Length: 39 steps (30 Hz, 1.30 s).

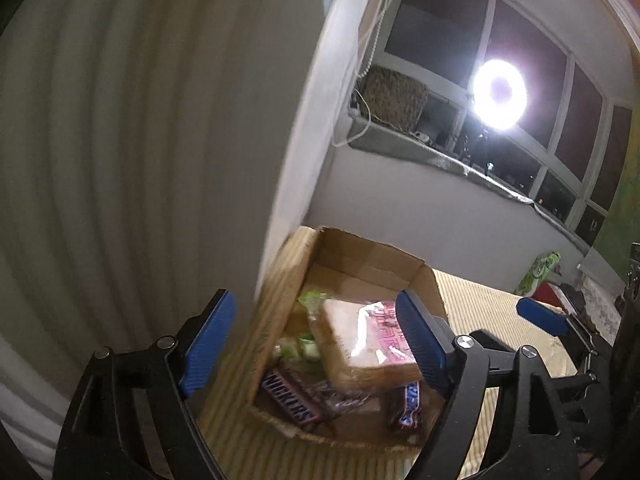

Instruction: Organize snacks

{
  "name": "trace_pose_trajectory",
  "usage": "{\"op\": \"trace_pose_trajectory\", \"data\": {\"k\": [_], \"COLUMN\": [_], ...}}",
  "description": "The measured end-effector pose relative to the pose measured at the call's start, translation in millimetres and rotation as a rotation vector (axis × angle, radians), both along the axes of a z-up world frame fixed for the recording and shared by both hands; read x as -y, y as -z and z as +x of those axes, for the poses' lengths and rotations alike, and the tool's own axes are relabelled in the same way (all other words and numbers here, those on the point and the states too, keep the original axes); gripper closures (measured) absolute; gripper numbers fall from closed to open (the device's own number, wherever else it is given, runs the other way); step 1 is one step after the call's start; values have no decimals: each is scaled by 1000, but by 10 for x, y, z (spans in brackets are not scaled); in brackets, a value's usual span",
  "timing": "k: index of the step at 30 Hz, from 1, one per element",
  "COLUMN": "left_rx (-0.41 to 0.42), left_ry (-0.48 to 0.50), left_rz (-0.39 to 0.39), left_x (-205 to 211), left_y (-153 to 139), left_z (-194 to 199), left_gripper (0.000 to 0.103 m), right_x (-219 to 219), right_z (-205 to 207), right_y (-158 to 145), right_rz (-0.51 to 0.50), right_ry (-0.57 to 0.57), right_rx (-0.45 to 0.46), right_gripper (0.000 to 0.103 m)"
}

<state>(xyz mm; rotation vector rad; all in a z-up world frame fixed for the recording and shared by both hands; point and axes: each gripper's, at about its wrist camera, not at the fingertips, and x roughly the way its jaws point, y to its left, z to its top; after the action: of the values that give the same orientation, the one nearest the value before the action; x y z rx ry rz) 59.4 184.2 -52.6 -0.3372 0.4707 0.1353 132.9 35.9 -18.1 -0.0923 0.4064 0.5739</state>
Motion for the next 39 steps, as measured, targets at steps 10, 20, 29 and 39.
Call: {"op": "trace_pose_trajectory", "data": {"k": [10,20,29,39], "left_rx": [8,25,41,94], "left_ry": [-77,10,232,317], "left_rz": [34,57,119,212], "left_x": [-226,206,1328,2236], "left_y": [-101,-169,-294,-501], "left_z": [-417,-238,-22,-260], "left_gripper": [20,20,20,20], "right_x": [-127,530,1774,2545], "right_z": [-371,-404,-664,-991], "right_y": [-188,-154,-77,-301], "right_rz": [-48,-40,6,72], "right_ry": [-6,143,377,484], "right_rx": [63,69,71,138], "right_gripper": [0,0,0,0]}}
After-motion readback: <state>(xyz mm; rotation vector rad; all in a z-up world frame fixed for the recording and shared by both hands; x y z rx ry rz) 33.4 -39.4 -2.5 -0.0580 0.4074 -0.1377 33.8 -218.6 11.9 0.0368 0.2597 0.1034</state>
